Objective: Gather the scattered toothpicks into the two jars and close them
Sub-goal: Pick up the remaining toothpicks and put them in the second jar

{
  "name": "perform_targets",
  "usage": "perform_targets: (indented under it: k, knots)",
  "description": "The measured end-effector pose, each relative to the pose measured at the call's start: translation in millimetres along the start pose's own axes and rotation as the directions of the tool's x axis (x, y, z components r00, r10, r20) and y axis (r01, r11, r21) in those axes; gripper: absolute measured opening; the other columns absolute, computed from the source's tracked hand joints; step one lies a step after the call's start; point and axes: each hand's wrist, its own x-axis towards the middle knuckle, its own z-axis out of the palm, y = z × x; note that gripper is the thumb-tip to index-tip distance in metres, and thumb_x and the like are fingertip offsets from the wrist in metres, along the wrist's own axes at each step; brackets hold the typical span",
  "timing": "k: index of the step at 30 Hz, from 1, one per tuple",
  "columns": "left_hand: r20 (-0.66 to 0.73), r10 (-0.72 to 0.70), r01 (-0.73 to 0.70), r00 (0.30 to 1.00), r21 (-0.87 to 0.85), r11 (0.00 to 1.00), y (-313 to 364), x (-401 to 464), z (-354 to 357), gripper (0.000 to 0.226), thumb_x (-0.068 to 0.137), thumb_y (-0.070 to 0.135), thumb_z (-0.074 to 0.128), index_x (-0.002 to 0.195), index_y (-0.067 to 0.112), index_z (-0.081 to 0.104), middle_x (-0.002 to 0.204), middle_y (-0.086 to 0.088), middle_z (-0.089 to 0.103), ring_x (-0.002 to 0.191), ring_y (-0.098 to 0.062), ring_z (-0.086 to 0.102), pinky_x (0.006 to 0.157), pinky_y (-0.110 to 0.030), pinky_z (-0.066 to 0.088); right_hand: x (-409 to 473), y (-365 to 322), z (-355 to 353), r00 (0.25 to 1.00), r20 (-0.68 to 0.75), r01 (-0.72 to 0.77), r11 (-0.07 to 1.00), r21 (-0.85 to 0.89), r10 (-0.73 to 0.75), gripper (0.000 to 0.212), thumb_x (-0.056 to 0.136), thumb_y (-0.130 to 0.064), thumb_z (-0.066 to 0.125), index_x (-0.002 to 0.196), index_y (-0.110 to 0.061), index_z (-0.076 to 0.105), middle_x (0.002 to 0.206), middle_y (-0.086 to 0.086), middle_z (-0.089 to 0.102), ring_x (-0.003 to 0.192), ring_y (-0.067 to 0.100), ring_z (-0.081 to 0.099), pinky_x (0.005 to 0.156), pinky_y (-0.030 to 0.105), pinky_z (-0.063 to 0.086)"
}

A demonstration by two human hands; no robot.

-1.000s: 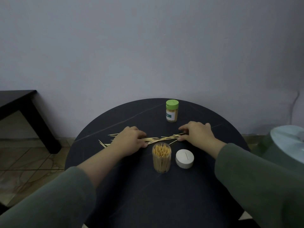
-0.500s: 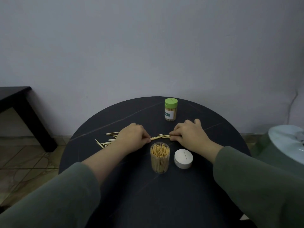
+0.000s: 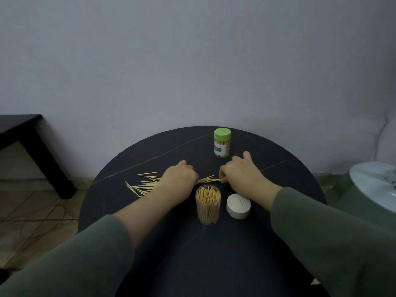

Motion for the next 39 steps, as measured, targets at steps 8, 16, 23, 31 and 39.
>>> perform_targets:
  k: [8, 16, 23, 31, 39]
  knots:
    - [0.017, -0.019, 0.018, 1.0, 0.033, 0.999, 6, -1, -7, 0.031, 0.099, 0.032, 0.047, 0.12, 0.016, 0.063, 0.114, -0.002, 0.059, 0.11, -0.018, 0.046, 0.085, -0.03, 0.045, -1, -4, 3, 0.999, -0.003, 0.043, 0.985, -0.166, -0.044, 0.028, 0.094, -0.022, 0.056, 0.122, -0.019, 0.055, 0.12, 0.004, 0.058, 0.117, 0.024, 0.046, 0.107, 0.051, 0.023]
    - [0.024, 0.005, -0.006, 1.0, 0.046, 0.999, 2, -2, -5, 0.032, 0.101, 0.033, 0.043, 0.122, 0.017, 0.061, 0.117, -0.003, 0.056, 0.11, -0.018, 0.046, 0.085, -0.03, 0.045, -5, 4, 5, 0.999, -0.045, 0.02, 0.999, -0.044, -0.022, 0.026, 0.095, -0.022, 0.056, 0.121, -0.025, 0.055, 0.12, 0.001, 0.054, 0.116, 0.02, 0.044, 0.105, 0.045, 0.025]
    - [0.052, 0.031, -0.03, 0.998, -0.013, 0.999, -21, -6, -3, 0.03, 0.101, 0.038, 0.041, 0.105, 0.024, 0.067, 0.1, 0.005, 0.054, 0.103, -0.014, 0.047, 0.09, -0.033, 0.048, -13, 13, 0, 0.992, -0.119, -0.014, 0.987, 0.163, 0.034, 0.02, 0.097, -0.024, 0.054, 0.116, -0.026, 0.058, 0.113, -0.004, 0.055, 0.111, 0.016, 0.046, 0.101, 0.04, 0.027]
    - [-0.066, -0.029, 0.004, 0.997, -0.358, 0.934, -30, -16, -5, 0.028, 0.097, 0.035, 0.052, 0.112, 0.021, 0.071, 0.108, 0.01, 0.064, 0.098, -0.006, 0.056, 0.09, -0.027, 0.049, -17, 14, -4, 0.965, -0.186, -0.066, 0.86, 0.506, 0.184, 0.01, 0.097, -0.026, 0.055, 0.103, -0.029, 0.062, 0.101, -0.011, 0.055, 0.103, 0.01, 0.049, 0.1, 0.038, 0.03]
    - [-0.166, -0.283, 0.003, 0.945, -0.859, 0.513, -17, -28, -20, 0.022, 0.093, 0.032, 0.059, 0.109, 0.023, 0.071, 0.111, 0.016, 0.066, 0.095, 0.0, 0.062, 0.077, -0.014, 0.048, -28, -4, -25, 0.94, -0.149, 0.062, 0.277, 0.959, 0.308, 0.015, 0.096, -0.018, 0.056, 0.109, -0.019, 0.063, 0.097, -0.009, 0.063, 0.093, 0.005, 0.06, 0.072, 0.013, 0.046]
